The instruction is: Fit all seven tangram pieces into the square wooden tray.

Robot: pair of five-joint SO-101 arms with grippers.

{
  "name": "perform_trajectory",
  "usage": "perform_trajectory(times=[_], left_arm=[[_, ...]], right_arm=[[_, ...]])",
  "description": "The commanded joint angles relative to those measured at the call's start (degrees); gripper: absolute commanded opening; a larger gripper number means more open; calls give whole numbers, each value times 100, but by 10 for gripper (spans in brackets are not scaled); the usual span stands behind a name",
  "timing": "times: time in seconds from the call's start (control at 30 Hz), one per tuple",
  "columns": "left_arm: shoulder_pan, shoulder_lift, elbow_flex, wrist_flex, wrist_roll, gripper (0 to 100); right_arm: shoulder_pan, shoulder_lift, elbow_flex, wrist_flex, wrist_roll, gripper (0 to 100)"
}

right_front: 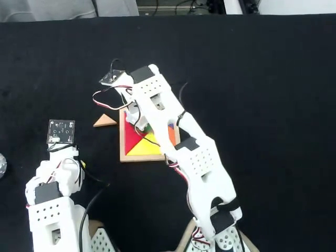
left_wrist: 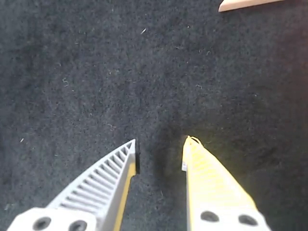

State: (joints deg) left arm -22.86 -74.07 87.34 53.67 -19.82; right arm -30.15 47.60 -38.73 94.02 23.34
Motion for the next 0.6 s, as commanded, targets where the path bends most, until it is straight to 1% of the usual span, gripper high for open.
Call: perform_trajectory(times=[0.0,0.1,0.23,0.33,0.4,0.47,0.53,0.57], left_arm=[[57,-53,-40,-105,9,162],[57,-53,-40,-105,9,162],[57,-53,-40,-105,9,162],[57,-53,-40,-105,9,162],[48,-53,-40,-105,9,162],[40,-53,-40,-105,9,162],[40,-53,-40,-105,9,162],[40,-53,-40,-105,9,162]], right_arm=[[-44,-101,-321,26,-26,236],[-44,-180,-418,44,-44,236],[-18,-462,-716,413,-53,227],[0,-752,-901,677,-53,164],[18,-892,-796,677,-105,86],[70,-919,-541,677,-334,6],[132,-910,-224,677,-431,28],[167,-910,-66,668,-422,23]])
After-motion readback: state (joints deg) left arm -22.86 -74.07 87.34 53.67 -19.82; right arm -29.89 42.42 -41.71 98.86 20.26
